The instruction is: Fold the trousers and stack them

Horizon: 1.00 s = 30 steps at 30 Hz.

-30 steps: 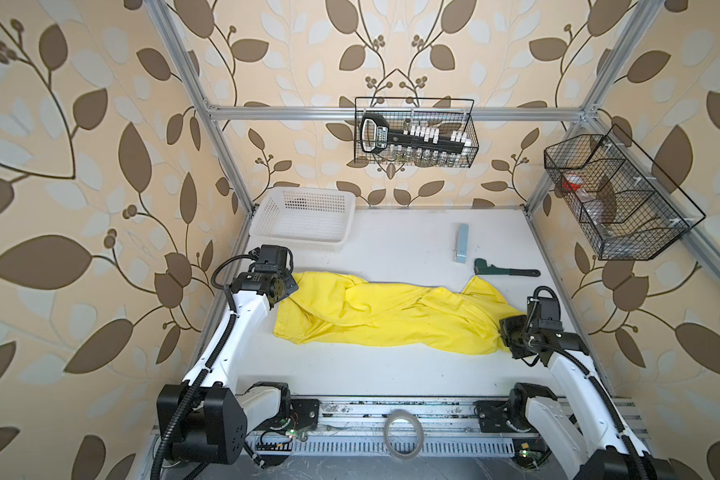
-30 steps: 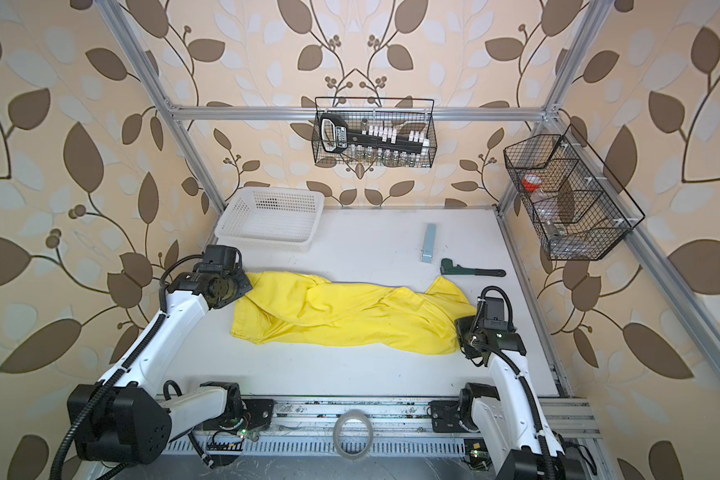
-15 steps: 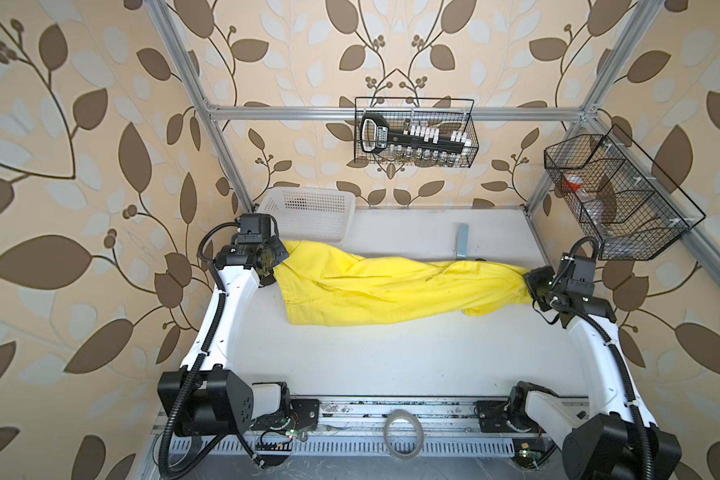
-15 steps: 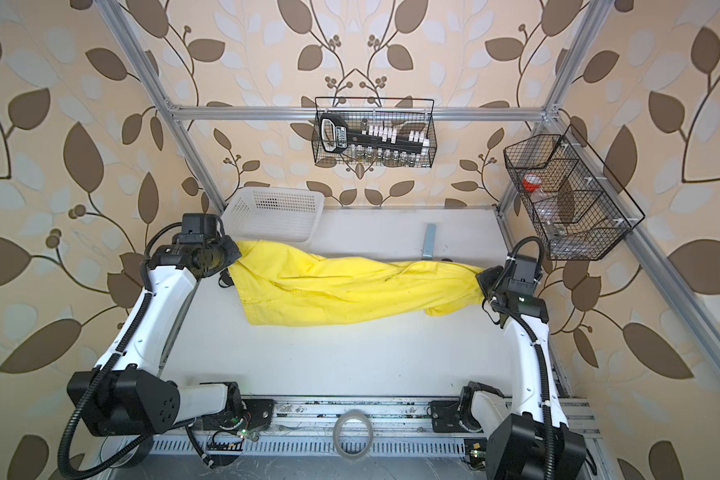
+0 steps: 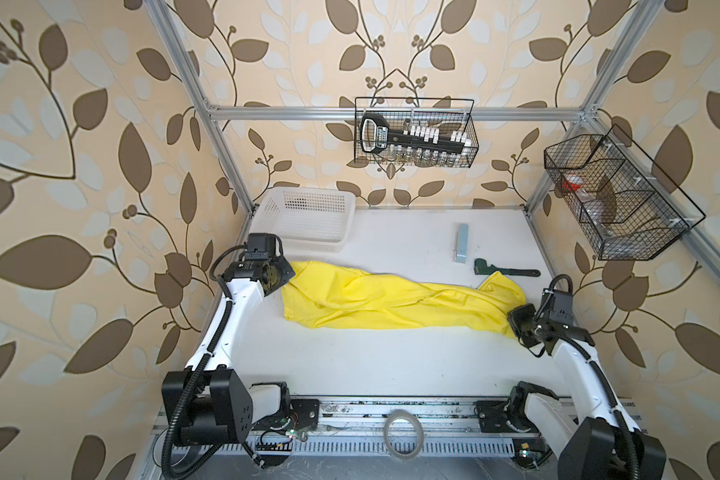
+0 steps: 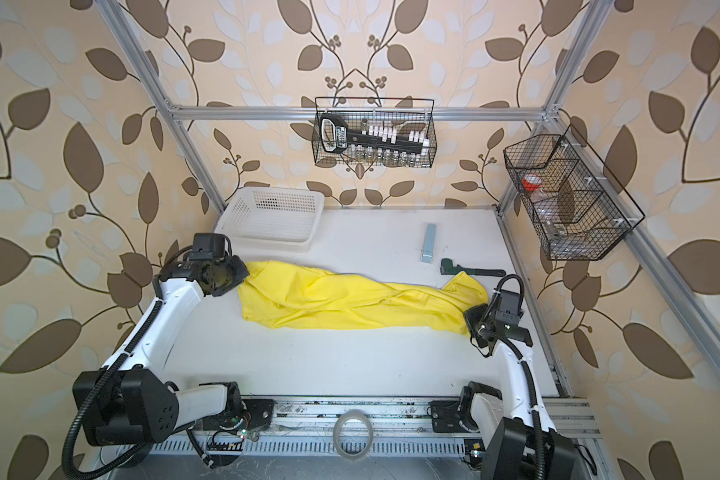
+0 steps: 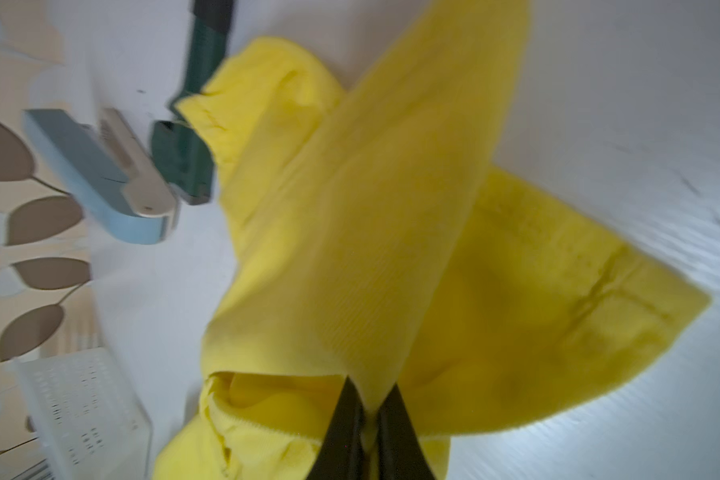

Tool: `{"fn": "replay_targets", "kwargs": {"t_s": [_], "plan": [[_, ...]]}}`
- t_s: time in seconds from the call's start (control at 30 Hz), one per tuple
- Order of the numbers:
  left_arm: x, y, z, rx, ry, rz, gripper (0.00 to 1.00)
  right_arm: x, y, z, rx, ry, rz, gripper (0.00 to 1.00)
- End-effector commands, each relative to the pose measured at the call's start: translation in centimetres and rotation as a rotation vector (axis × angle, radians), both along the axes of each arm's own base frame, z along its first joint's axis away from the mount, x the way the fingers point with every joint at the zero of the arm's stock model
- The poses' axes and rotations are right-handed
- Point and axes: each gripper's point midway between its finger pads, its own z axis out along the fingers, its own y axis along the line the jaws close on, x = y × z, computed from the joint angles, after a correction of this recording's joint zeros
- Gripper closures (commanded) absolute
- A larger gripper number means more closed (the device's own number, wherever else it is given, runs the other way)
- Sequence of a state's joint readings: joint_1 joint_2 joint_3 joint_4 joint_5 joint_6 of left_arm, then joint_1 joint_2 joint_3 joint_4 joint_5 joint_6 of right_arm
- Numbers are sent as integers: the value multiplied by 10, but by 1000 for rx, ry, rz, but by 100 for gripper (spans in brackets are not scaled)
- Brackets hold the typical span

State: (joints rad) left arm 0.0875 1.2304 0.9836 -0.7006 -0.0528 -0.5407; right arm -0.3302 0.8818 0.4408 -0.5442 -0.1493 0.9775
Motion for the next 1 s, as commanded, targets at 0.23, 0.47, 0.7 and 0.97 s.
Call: {"fn": "replay_targets", "kwargs": {"t_s": [0.23, 0.47, 0.7, 0.97], "plan": [[-30, 42, -1, 105, -24, 234, 100, -52, -8, -4, -91, 118, -67, 72], [-30, 46, 10, 120, -12, 217, 76, -43, 2, 17, -37, 60, -38, 52], [-56, 48, 30, 139, 29, 248, 11, -15, 19, 52, -54, -52, 20, 42], [-72, -19, 0, -209, 49, 252, 9, -16, 51, 41, 8, -51, 85, 40]]}}
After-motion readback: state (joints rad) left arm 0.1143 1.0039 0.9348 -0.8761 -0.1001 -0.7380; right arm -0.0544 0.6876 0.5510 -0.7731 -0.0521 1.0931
